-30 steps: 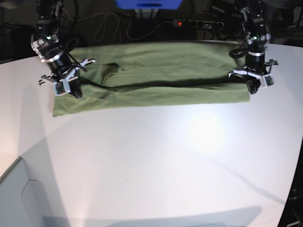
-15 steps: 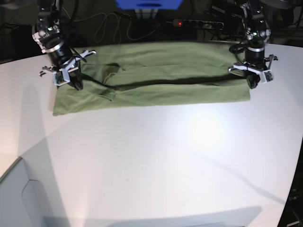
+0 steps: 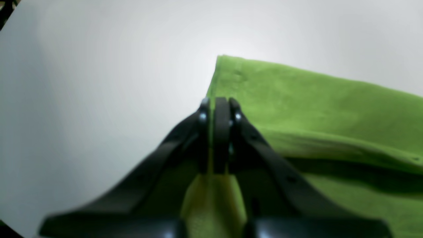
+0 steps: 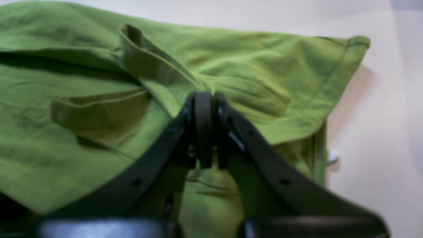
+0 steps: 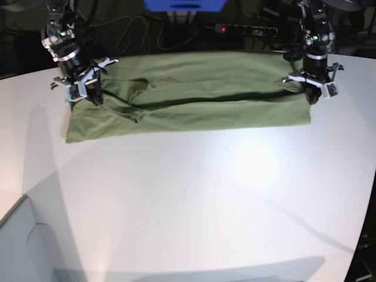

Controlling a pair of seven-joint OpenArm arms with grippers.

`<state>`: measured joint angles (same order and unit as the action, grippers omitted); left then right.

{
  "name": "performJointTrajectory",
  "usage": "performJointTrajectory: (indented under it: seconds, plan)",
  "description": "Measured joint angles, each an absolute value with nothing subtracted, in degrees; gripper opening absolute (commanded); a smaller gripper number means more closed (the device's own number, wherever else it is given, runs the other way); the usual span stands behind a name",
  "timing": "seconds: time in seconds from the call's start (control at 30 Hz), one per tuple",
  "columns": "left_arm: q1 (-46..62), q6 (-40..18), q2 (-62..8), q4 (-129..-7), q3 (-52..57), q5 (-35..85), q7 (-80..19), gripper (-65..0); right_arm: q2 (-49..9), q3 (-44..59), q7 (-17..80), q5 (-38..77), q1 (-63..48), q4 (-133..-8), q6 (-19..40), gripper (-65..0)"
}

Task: Fold the T-shirt properly
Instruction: 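Pull the folded edge toward the hem to flatten the fold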

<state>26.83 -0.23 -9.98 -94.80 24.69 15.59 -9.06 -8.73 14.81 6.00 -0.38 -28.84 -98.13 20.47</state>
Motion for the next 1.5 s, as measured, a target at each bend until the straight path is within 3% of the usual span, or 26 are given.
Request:
performJointTrajectory:
  seconds: [1.3,1.37,1.5]
  plan:
    - [27.11,-0.23,-10.04,-92.25,24.69,15.57,-8.99,-65.0,-9.67,14.92,5.96,-0.38,-29.45,-98.13,20.47,-64.3]
    - [27.09,-0.23,-10.04,-92.25,24.69,15.57,-8.97,-65.0,-9.67,14.92,6.00,-0.38,-29.47,-98.13,20.47,-58.9]
    - [27.00,-0.23,-10.07,-92.25,24.69,15.59,-8.97,-65.0,-9.69,14.92,5.91,-0.38,-30.26,-98.26,20.49,-37.7]
